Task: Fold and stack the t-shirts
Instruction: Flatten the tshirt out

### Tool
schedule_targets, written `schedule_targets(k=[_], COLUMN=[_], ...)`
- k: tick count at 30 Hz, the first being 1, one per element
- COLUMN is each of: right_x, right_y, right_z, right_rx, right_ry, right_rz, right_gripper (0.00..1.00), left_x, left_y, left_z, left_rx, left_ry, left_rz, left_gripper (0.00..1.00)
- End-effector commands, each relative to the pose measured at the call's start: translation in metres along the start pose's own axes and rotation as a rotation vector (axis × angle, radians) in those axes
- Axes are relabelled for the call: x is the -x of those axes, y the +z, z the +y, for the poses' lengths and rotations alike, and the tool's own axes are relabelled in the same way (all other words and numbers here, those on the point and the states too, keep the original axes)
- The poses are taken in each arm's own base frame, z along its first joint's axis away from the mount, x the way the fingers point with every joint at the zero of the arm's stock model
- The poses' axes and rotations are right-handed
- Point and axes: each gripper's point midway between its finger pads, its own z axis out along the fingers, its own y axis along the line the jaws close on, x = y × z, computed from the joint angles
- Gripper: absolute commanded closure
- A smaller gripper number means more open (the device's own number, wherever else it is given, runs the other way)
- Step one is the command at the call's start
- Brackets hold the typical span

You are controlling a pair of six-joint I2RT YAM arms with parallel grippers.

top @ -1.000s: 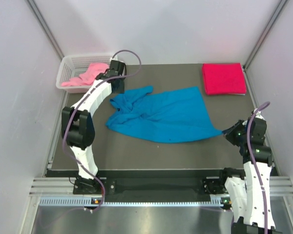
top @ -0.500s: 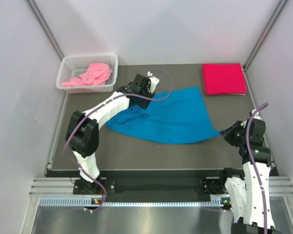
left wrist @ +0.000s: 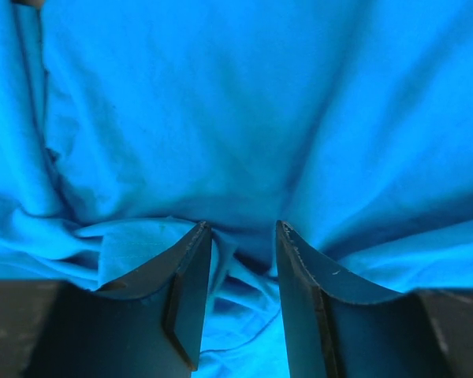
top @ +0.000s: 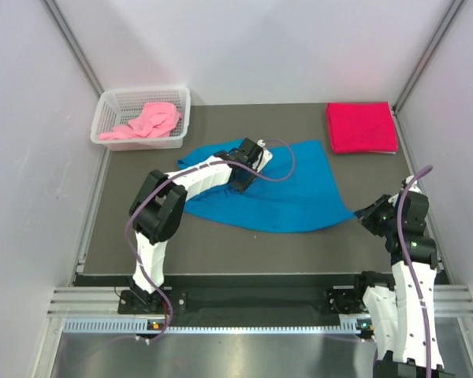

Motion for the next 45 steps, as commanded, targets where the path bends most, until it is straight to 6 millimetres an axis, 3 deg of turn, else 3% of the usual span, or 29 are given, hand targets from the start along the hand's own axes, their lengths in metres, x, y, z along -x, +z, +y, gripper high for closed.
schedule_targets(k=[1,10,14,16,20,23,27,29,31,32,33,34,35,36,37,38,40,41,42,44,45], right_x=[0.010,0.006,0.005,0.004,0.007,0.016,0.018,0.016,0.012,0.011,0.009,0.006,0.007,0.006,0.005,0.004,0.002,-0.001,-0.003,-0.008,-0.009], right_y=[0.001,0.005,0.008,0.009,0.011,0.009,0.010,0.010,0.011,0.010,0.010,0.009,0.007,0.007,0.006,0.007,0.008,0.009,0.009,0.009,0.008], right_z=[0.005,0.004,0.002,0.001,-0.002,-0.001,0.004,0.005,0.001,0.001,0.000,-0.002,-0.002,-0.003,-0.003,-0.003,0.000,0.001,0.002,0.001,-0.001], right_rx=[0.025,0.031,0.026,0.022,0.004,-0.011,-0.009,-0.009,-0.020,-0.024,-0.028,-0.037,-0.040,-0.046,-0.047,-0.047,-0.032,-0.029,-0.019,-0.015,-0.022], right_ry=[-0.001,0.007,0.009,0.010,0.013,0.011,0.024,0.031,0.031,0.026,0.023,0.021,0.020,0.022,0.024,0.033,0.042,0.051,0.053,0.057,0.058], right_rz=[-0.039,-0.030,-0.026,-0.023,-0.030,-0.053,-0.026,-0.012,0.005,0.009,0.015,0.031,0.031,0.034,0.040,0.049,0.067,0.080,0.088,0.098,0.092], right_gripper=[1.00,1.00,1.00,1.00,1.00,1.00,1.00,1.00,1.00,1.00,1.00,1.00,1.00,1.00,1.00,1.00,1.00,1.00,1.00,1.00,1.00], left_x=[0.015,0.011,0.014,0.024,0.042,0.047,0.034,0.008,-0.023,-0.031,-0.057,-0.077,-0.080,-0.104,-0.116,-0.119,-0.137,-0.129,-0.133,-0.127,-0.136], left_y=[-0.004,-0.013,-0.027,-0.040,-0.093,-0.154,-0.230,-0.259,-0.257,-0.270,-0.250,-0.248,-0.260,-0.244,-0.245,-0.257,-0.246,-0.254,-0.236,-0.229,-0.211], left_z=[0.017,0.029,0.035,0.043,0.071,0.108,0.148,0.161,0.166,0.160,0.151,0.158,0.157,0.145,0.148,0.150,0.139,0.137,0.112,0.087,0.071], left_rx=[0.087,0.154,0.189,0.222,0.349,0.520,0.658,0.691,0.676,0.593,0.554,0.536,0.498,0.462,0.465,0.462,0.425,0.390,0.273,0.128,0.075], left_ry=[0.007,-0.003,-0.026,-0.069,-0.180,-0.262,-0.448,-0.563,-0.665,-0.729,-0.749,-0.825,-0.882,-0.903,-0.960,-0.997,-1.076,-1.102,-1.104,-1.144,-1.159], left_rz=[-0.024,-0.009,-0.013,-0.031,-0.062,-0.079,-0.119,-0.119,-0.089,-0.141,-0.088,-0.088,-0.173,-0.126,-0.134,-0.208,-0.219,-0.316,-0.294,-0.340,-0.304], left_gripper=[0.58,0.69,0.99,1.00,1.00,1.00,1.00,1.00,1.00,1.00,1.00,1.00,1.00,1.00,1.00,1.00,1.00,1.00,1.00,1.00,1.00])
